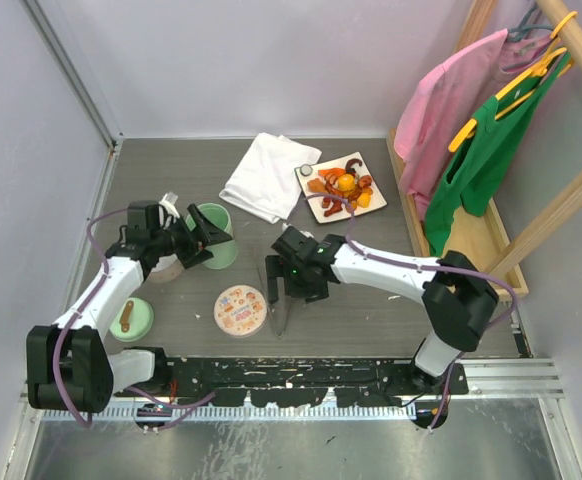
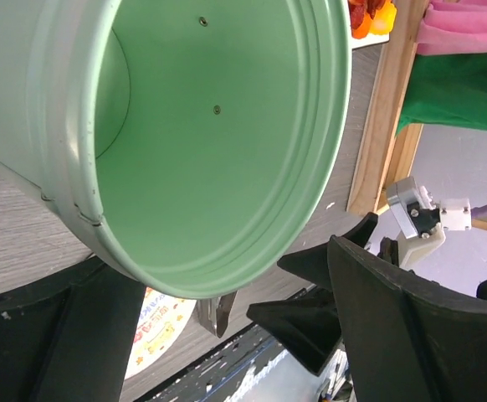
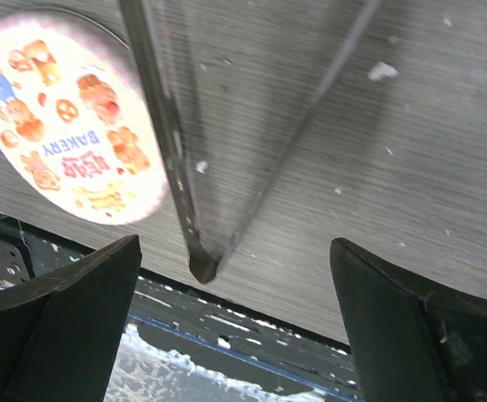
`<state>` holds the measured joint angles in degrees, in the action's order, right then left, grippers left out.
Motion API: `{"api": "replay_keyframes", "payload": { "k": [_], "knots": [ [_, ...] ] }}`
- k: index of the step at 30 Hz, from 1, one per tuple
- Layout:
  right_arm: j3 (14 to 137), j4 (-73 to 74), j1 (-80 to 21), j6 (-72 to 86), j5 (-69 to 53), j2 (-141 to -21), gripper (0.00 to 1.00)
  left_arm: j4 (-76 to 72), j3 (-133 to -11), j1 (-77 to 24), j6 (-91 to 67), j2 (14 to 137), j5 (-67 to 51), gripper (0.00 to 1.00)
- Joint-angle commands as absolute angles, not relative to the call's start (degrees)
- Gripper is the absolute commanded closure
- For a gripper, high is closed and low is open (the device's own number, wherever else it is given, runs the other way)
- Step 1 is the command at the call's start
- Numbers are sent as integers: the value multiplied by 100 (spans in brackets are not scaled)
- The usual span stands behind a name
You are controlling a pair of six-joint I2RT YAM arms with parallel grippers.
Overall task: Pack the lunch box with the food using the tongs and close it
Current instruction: Pick up the clamp at the center of the board.
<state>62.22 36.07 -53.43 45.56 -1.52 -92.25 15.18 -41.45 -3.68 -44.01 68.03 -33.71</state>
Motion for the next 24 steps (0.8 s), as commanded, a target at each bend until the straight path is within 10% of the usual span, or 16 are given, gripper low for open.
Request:
{"api": "replay_keyframes", "payload": {
  "k": [1, 24],
  "knots": [
    [6962, 3850, -5489, 4451, 162, -9740, 0, 1447, -4214, -395, -4174, 6681, -3609, 13],
    [5968, 4336, -5416, 2939, 1112, -9671, 0, 4240, -4284, -396, -2672, 3660, -2379, 5]
  ]
}}
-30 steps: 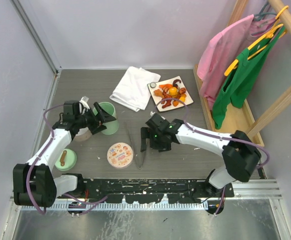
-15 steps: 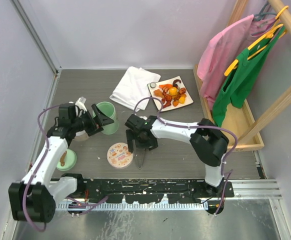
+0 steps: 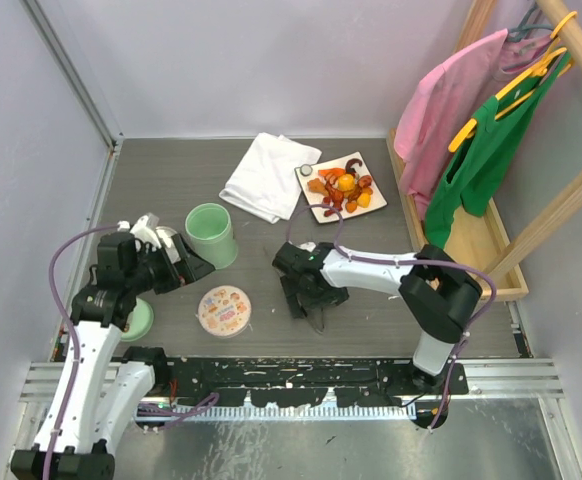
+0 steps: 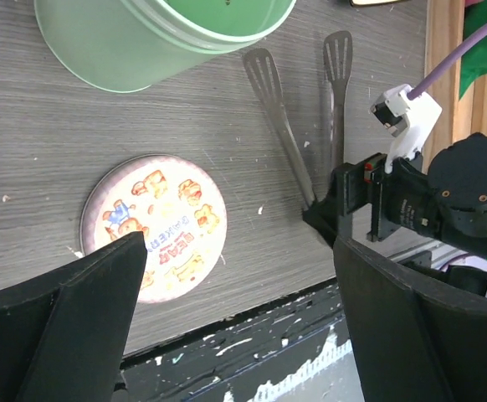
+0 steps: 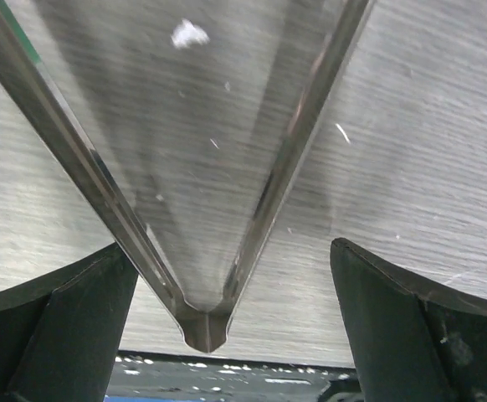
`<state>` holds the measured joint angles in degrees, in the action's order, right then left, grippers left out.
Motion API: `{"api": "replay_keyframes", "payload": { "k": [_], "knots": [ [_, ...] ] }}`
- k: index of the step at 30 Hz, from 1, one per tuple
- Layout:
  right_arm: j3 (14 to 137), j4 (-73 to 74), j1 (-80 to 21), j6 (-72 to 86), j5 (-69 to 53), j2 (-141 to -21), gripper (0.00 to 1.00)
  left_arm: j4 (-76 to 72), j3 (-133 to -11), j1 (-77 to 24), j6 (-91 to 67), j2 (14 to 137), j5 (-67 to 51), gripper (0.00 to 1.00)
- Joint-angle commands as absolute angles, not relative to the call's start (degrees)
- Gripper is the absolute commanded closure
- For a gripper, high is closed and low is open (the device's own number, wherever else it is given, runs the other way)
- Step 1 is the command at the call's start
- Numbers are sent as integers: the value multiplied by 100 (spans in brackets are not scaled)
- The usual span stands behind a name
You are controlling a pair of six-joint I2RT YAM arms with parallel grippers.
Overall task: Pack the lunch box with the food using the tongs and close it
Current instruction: Pick up the clamp at the center of the board.
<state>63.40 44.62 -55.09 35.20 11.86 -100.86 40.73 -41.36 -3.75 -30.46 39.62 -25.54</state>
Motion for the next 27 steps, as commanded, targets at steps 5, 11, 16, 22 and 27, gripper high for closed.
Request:
{"api": "replay_keyframes", "payload": {
  "k": [5, 11, 16, 22, 27],
  "knots": [
    [6047, 4476, -5302, 2493, 772, -9526, 0, 4274, -4517, -396, -2338, 3601, -2152, 5],
    [5830, 4131, -5253, 2134, 517, -9250, 0, 4291, -4537, -398, -2184, 3594, -1922, 5],
    [6206, 4519, -4917, 1847, -234, -9503, 0, 4346, -4510, -396, -2241, 3411, -1343, 4],
    [6455, 4843, -4913, 1825, -242, -9672, 0, 4445, -4546, -396, -2246, 3376, -1077, 4],
    [6681, 5073, -4913, 1806, -165, -9791, 0, 4395, -4502, -401, -2281, 3395, -1042, 3]
  ]
}}
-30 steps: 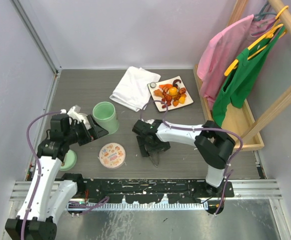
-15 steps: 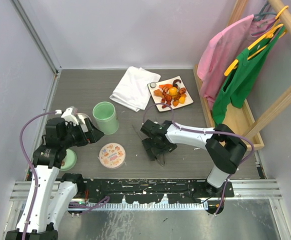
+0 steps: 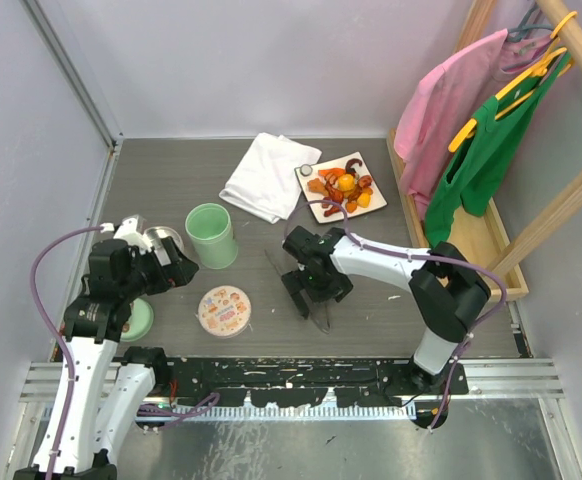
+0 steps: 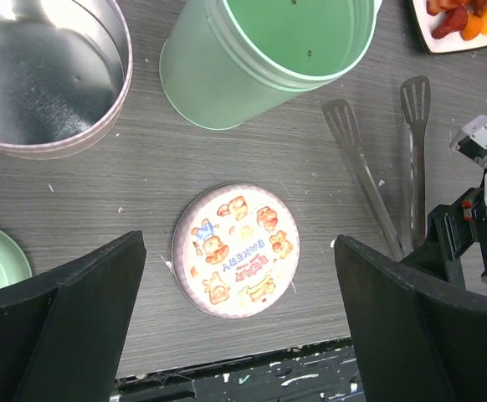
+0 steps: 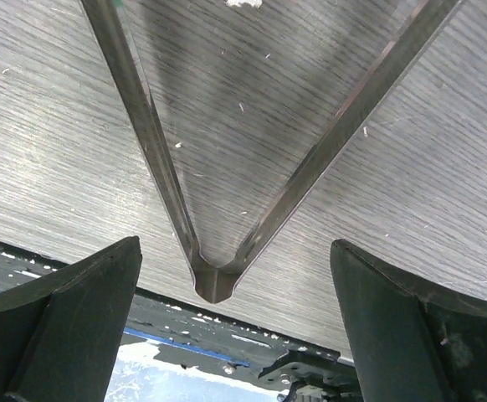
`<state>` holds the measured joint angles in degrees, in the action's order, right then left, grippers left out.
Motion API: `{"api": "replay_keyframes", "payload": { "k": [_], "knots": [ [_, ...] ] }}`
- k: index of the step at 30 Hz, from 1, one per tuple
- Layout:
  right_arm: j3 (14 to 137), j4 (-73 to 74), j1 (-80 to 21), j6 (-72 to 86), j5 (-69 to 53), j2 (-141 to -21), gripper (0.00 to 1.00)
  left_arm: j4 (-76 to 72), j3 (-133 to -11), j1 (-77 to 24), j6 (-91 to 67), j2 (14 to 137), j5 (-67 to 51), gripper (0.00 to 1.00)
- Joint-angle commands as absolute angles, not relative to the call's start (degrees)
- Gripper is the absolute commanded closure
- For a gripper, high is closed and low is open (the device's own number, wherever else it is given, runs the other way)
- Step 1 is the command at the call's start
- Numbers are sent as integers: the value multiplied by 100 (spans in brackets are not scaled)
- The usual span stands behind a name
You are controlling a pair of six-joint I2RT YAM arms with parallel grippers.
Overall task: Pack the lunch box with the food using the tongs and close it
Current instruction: Pick up the clamp at the center of the board.
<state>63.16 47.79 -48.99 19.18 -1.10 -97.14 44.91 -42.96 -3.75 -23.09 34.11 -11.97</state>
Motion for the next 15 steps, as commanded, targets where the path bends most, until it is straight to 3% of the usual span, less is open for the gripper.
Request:
{"api": "replay_keyframes", "payload": {
  "k": [1, 15],
  "knots": [
    [6761, 5133, -4913, 1802, -167, -9856, 0, 4402, -4500, -396, -2285, 3412, -1034, 3],
    [7396, 5202, -4834, 1732, -74, -10881, 3, 4456, -4526, -396, -2303, 3452, -963, 3]
  ]
}}
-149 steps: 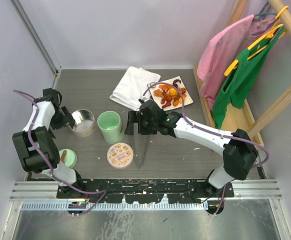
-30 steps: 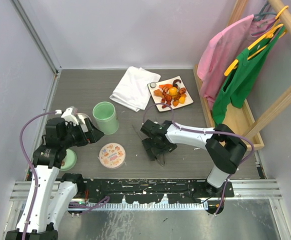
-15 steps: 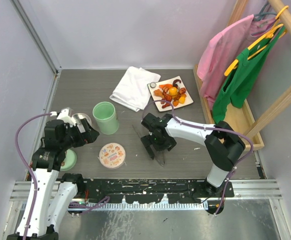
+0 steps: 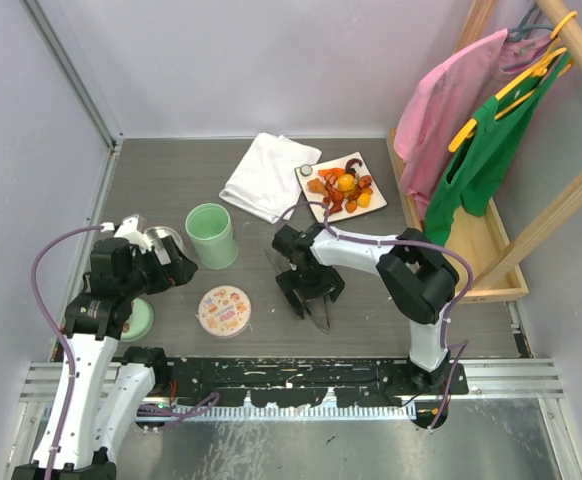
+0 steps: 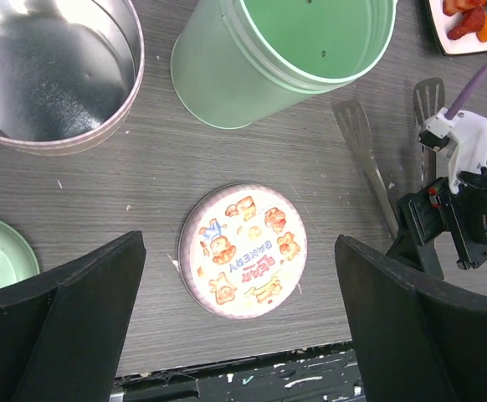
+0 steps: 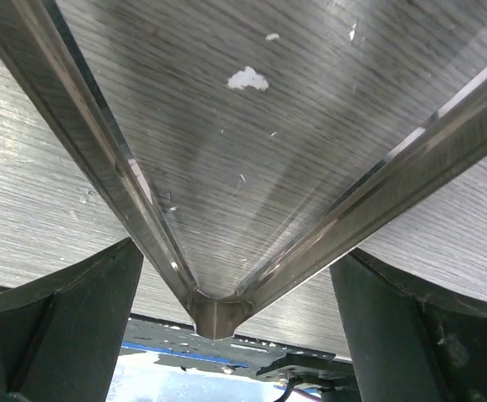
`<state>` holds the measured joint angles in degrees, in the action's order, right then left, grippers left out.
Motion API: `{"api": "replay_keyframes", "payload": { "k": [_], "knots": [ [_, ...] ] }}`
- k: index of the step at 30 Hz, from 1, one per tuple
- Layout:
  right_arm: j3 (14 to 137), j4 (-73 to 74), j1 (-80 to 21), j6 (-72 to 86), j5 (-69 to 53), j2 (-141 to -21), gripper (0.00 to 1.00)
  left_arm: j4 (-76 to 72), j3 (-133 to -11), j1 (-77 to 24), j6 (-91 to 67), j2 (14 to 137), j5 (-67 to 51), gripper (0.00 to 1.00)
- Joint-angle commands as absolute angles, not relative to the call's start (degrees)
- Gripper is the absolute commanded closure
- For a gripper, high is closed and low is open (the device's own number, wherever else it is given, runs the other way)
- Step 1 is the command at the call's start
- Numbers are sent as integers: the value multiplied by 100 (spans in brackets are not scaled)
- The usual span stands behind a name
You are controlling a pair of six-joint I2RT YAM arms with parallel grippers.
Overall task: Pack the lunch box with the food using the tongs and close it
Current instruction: Pick up the clamp at the center of the board.
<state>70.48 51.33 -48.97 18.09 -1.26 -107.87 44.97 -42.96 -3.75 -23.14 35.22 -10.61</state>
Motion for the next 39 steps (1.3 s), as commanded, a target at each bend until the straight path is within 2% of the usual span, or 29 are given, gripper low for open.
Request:
{"api": "replay_keyframes", "payload": {
  "k": [1, 12, 19, 25, 32, 34, 36, 39],
  "knots": [
    [7459, 5184, -4804, 1731, -35, -10927, 3, 4463, -4522, -396, -2308, 3435, -952, 3],
    [8121, 5412, -4553, 1811, -41, -11649, 8, 4498, -4526, -396, -2345, 3374, -690, 4],
    [7779, 5005, -4558, 1885, -251, -11758, 7, 4597, -4569, -391, -2366, 3425, -422, 5],
    [7975, 4758, -4536, 1896, 51, -11963, 10, 4614, -4545, -396, -2427, 3490, -238, 6],
    [8010, 4465, -4538, 1915, 328, -11881, 18, 4616, -4540, -397, -2435, 3643, -274, 6],
    [7958, 4437, -4540, 1914, 221, -11771, 24, 4614, -4543, -396, -2418, 3711, -347, 5],
    [7901, 4417, -4563, 1932, 144, -11493, 29, 4639, -4568, -396, -2382, 3764, -491, 4],
    [7806, 4390, -4641, 1960, 136, -10801, 30, 4565, -4538, -398, -2377, 3786, -668, 4]
  ]
}}
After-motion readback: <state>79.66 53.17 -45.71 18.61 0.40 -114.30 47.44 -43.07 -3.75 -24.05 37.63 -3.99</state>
